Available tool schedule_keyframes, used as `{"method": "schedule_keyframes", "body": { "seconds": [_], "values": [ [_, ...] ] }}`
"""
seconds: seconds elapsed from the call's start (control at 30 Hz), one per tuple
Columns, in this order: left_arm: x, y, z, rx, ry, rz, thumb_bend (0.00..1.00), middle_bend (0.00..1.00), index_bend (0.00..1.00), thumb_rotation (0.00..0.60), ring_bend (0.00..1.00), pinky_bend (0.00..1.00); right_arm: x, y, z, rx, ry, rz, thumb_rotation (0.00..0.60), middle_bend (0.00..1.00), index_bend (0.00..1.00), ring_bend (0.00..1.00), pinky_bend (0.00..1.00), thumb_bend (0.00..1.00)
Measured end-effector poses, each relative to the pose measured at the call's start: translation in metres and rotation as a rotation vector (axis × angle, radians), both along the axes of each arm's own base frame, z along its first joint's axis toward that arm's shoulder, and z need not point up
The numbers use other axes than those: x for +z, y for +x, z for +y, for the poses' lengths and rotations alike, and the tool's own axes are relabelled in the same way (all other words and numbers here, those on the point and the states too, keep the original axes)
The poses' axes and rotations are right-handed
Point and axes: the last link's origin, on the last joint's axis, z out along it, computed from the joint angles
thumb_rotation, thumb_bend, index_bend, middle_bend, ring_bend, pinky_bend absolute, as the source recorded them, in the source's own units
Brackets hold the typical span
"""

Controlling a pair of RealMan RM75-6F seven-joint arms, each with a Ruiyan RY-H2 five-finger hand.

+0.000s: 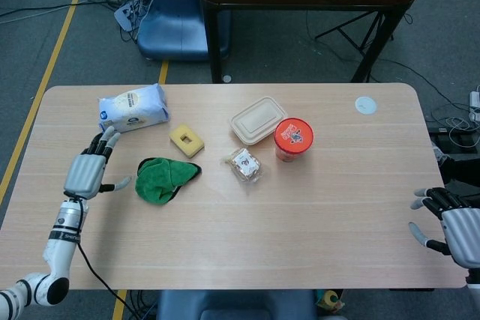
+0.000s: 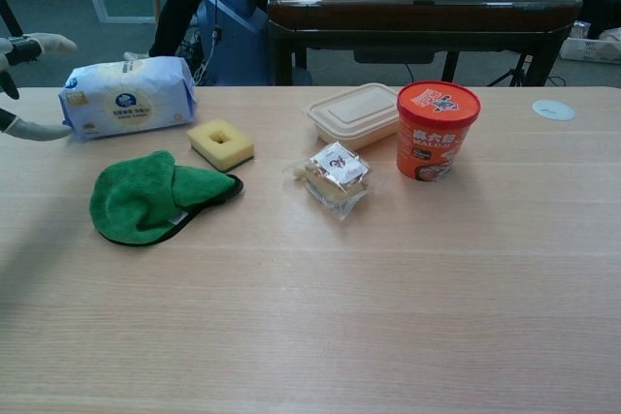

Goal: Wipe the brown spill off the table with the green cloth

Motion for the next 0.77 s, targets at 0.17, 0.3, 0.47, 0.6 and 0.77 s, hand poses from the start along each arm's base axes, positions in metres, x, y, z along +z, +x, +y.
{"method": "schedule_keyframes", "body": {
  "seconds": [0.17, 0.3, 0.47, 0.6, 0.77],
  "values": [
    [0.028, -0.02, -0.037, 0.054, 0.075, -0.016, 0.15, 0.0, 0.0, 0.6, 0.0, 0.3, -0.002, 0.001, -0.004, 0.006, 0.013, -0.002, 0.6, 0.32, 0.44, 0.24, 0.32, 0.37],
    [0.045, -0.037, -0.068, 0.099, 0.128, -0.022, 0.15, 0.0, 0.0, 0.6, 0.01, 0.3, -0.005, 0.001, -0.006, 0.013, 0.028, -0.004, 0.6, 0.32, 0.44, 0.24, 0.32, 0.37],
    [0.058, -0.056, -0.11, 0.163, 0.177, -0.024, 0.15, 0.0, 0.0, 0.6, 0.01, 0.3, -0.009, 0.004, -0.009, 0.03, 0.049, -0.008, 0.6, 0.32, 0.44, 0.24, 0.32, 0.37],
    [0.063, -0.064, -0.138, 0.193, 0.201, -0.023, 0.15, 0.0, 0.0, 0.6, 0.01, 0.3, -0.012, 0.006, -0.011, 0.048, 0.055, -0.013, 0.6, 0.32, 0.44, 0.24, 0.32, 0.37],
    [0.06, -0.064, -0.165, 0.202, 0.204, -0.021, 0.15, 0.0, 0.0, 0.6, 0.01, 0.3, -0.015, 0.01, -0.013, 0.07, 0.068, -0.016, 0.6, 0.32, 0.44, 0.24, 0.32, 0.37]
  ]
}}
